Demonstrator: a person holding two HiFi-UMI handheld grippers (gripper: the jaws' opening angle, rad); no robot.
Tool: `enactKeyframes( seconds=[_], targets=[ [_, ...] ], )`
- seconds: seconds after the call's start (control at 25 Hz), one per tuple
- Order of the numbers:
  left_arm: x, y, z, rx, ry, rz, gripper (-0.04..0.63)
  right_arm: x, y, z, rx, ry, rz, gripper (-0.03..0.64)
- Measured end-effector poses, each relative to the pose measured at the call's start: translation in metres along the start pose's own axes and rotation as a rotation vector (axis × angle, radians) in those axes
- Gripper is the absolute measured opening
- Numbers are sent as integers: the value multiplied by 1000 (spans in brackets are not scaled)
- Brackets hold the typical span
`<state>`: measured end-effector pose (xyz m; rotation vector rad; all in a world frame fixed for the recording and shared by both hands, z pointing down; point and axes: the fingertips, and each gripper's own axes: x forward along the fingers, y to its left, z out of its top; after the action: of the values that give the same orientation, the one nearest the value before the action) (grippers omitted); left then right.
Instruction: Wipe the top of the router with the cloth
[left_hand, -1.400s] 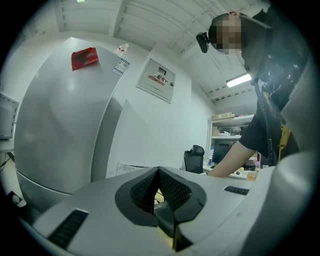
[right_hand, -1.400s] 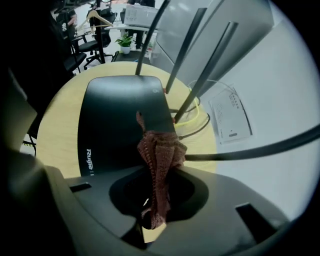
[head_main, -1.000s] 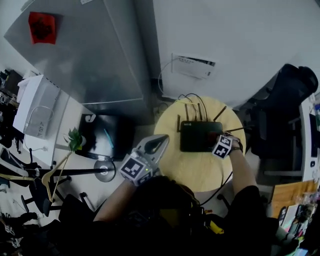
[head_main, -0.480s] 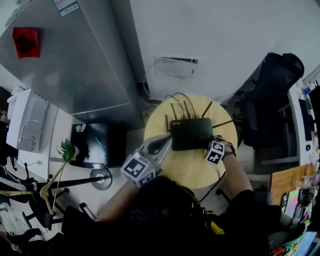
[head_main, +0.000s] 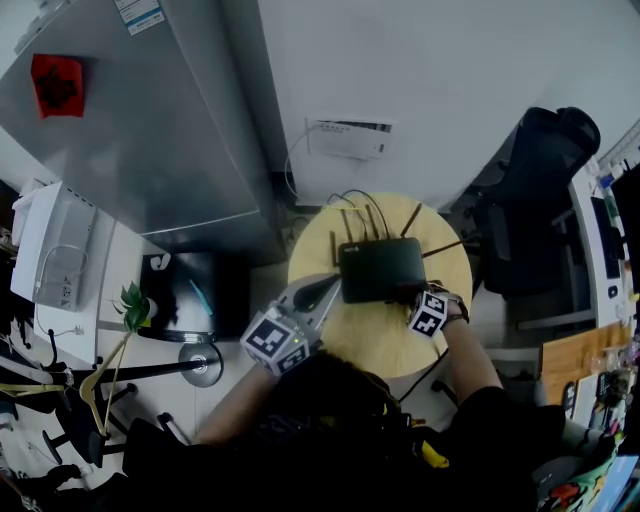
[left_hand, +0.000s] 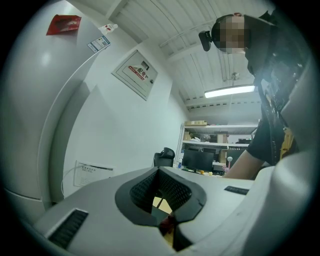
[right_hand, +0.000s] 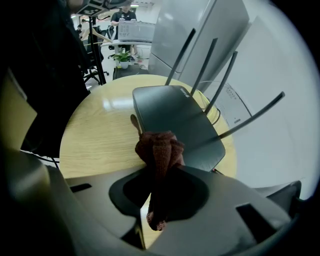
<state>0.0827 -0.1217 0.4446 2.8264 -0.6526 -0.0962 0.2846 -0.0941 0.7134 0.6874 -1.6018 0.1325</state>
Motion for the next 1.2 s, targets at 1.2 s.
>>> enactKeyframes(
  seconds=[1.2],
  targets=[
    [-2,-8,-12,-20,40,4,-8,-3,-77,-61,472,-68,-12,64]
  ],
)
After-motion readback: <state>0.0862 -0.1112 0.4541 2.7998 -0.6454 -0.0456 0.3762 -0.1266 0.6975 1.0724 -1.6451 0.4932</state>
